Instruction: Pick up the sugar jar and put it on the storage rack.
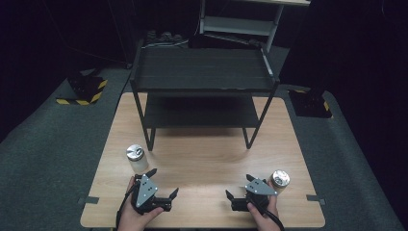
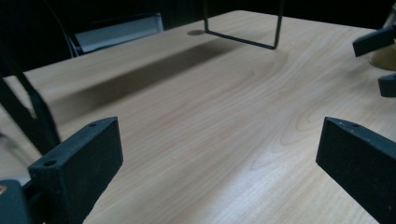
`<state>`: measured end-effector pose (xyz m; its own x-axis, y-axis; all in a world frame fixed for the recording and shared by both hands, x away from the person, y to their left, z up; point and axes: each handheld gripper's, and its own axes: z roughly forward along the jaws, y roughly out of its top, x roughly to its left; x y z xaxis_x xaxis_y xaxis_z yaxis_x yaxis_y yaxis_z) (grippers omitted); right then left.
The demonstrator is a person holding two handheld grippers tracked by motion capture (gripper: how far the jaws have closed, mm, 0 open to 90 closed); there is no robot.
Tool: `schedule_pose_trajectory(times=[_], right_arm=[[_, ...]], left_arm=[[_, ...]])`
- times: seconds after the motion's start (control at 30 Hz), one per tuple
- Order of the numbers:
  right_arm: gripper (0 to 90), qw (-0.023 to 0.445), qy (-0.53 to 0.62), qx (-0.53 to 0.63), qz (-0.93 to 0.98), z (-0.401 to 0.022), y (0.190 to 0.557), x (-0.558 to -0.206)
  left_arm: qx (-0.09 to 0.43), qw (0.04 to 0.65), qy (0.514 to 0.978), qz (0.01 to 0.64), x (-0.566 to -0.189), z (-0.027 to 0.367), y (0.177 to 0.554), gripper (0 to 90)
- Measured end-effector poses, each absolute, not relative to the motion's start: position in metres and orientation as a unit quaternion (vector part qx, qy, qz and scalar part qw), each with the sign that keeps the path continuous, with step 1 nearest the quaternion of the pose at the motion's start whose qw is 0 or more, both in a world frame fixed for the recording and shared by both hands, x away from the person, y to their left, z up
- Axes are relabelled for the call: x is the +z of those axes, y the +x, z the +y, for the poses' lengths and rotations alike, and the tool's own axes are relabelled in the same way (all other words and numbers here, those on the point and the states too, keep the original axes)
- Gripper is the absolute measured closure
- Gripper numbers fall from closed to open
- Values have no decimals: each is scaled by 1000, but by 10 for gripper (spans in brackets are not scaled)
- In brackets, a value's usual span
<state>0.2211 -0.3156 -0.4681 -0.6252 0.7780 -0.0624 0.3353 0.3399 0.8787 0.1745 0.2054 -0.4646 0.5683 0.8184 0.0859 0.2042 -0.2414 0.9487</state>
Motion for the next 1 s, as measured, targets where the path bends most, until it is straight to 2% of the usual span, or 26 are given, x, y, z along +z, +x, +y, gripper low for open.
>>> schedule_pose_trajectory(times=[0.53,1.0], right_arm=[[7,247,349,445,787,-313,221,-467],[7,254,379,447,769,-311,216,-468]], left_arm=[[349,489,695,394,-453,233,166,8],[370,474,680,421,-453,247,174,8]])
